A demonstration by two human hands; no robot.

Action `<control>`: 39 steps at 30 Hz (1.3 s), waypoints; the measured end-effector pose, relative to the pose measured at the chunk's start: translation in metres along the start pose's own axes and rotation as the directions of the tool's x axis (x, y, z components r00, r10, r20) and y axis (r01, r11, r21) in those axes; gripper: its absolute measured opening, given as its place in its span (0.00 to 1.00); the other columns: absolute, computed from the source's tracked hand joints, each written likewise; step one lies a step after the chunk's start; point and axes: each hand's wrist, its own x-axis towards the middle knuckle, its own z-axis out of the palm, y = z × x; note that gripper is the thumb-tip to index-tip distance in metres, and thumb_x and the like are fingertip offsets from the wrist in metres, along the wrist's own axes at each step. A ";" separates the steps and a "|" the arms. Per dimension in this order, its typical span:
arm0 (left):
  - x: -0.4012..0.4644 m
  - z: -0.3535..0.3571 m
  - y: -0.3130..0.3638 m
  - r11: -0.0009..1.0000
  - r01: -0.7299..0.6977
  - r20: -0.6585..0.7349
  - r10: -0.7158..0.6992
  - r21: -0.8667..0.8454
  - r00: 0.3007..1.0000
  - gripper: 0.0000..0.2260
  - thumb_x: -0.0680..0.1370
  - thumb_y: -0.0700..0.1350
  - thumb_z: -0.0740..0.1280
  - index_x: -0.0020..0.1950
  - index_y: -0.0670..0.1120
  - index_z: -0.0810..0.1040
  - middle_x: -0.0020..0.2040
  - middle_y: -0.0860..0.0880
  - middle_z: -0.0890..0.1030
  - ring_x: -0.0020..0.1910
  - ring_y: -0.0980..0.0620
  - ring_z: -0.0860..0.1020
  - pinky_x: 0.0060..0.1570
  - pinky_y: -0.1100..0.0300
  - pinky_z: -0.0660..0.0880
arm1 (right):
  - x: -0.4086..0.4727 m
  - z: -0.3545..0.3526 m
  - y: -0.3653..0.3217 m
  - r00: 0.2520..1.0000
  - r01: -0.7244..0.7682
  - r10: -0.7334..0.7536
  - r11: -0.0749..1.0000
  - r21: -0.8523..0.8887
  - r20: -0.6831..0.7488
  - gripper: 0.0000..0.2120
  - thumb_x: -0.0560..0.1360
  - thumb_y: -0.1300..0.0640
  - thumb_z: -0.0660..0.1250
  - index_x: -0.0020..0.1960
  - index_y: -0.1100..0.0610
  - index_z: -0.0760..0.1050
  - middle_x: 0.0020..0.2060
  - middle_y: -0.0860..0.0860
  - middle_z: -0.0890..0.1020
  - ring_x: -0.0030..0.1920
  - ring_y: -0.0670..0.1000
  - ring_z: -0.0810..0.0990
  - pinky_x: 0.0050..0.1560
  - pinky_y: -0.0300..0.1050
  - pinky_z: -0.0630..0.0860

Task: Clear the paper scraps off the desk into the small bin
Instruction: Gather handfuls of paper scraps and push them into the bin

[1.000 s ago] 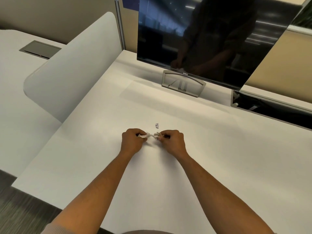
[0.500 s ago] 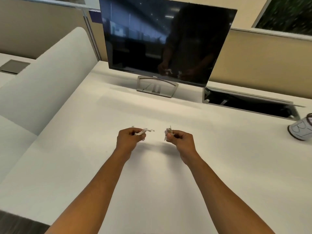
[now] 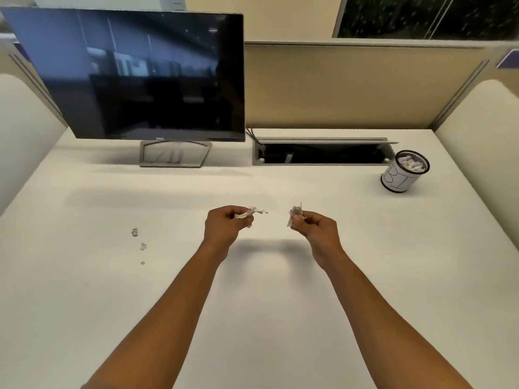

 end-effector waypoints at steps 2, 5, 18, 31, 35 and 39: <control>0.004 0.030 0.007 1.000 0.000 0.034 0.000 0.019 0.999 0.07 0.68 0.31 0.71 0.43 0.41 0.84 0.37 0.43 0.84 0.36 0.51 0.81 0.44 0.59 0.76 | 0.003 -0.025 -0.006 0.999 0.001 -0.001 1.000 0.009 -0.033 0.05 0.73 0.67 0.70 0.47 0.62 0.82 0.46 0.52 0.85 0.47 0.48 0.83 0.50 0.41 0.80; 0.010 0.072 0.014 0.999 -0.009 0.082 0.005 0.049 0.997 0.08 0.67 0.32 0.72 0.42 0.43 0.84 0.38 0.44 0.85 0.37 0.49 0.81 0.50 0.54 0.78 | 0.008 -0.060 -0.017 0.996 0.007 -0.004 0.999 0.031 -0.088 0.05 0.73 0.67 0.70 0.45 0.60 0.82 0.45 0.52 0.85 0.47 0.49 0.83 0.50 0.40 0.80; 0.043 0.250 0.058 0.987 -0.066 0.194 0.037 0.144 0.980 0.07 0.67 0.36 0.75 0.39 0.47 0.85 0.36 0.49 0.85 0.39 0.53 0.81 0.44 0.57 0.77 | 0.047 -0.200 -0.071 0.956 0.075 -0.050 0.994 0.078 -0.290 0.04 0.72 0.68 0.70 0.47 0.64 0.81 0.42 0.53 0.85 0.46 0.48 0.83 0.51 0.43 0.80; 0.095 0.396 0.121 0.875 -0.303 0.299 0.194 0.378 0.934 0.08 0.68 0.37 0.76 0.44 0.46 0.85 0.39 0.47 0.83 0.37 0.54 0.78 0.31 0.67 0.69 | 0.109 -0.278 -0.123 0.906 0.142 -0.115 0.989 0.036 -0.408 0.05 0.72 0.68 0.71 0.42 0.59 0.81 0.36 0.52 0.83 0.37 0.49 0.81 0.48 0.43 0.79; 0.119 0.431 0.126 0.666 -0.451 0.388 0.255 0.594 0.886 0.11 0.70 0.32 0.70 0.45 0.46 0.85 0.47 0.45 0.82 0.50 0.48 0.78 0.40 0.63 0.72 | 0.119 -0.289 -0.124 0.905 0.157 -0.128 0.987 0.038 -0.406 0.06 0.72 0.68 0.71 0.42 0.58 0.82 0.36 0.50 0.84 0.38 0.47 0.81 0.46 0.40 0.80; 0.123 0.457 0.124 0.319 -0.590 0.538 0.243 0.742 0.807 0.13 0.73 0.30 0.65 0.54 0.40 0.81 0.54 0.40 0.79 0.52 0.39 0.79 0.49 0.51 0.78 | 0.130 -0.297 -0.119 0.895 0.160 -0.146 0.987 -0.001 -0.422 0.05 0.72 0.68 0.71 0.45 0.61 0.82 0.36 0.50 0.84 0.36 0.45 0.81 0.44 0.38 0.79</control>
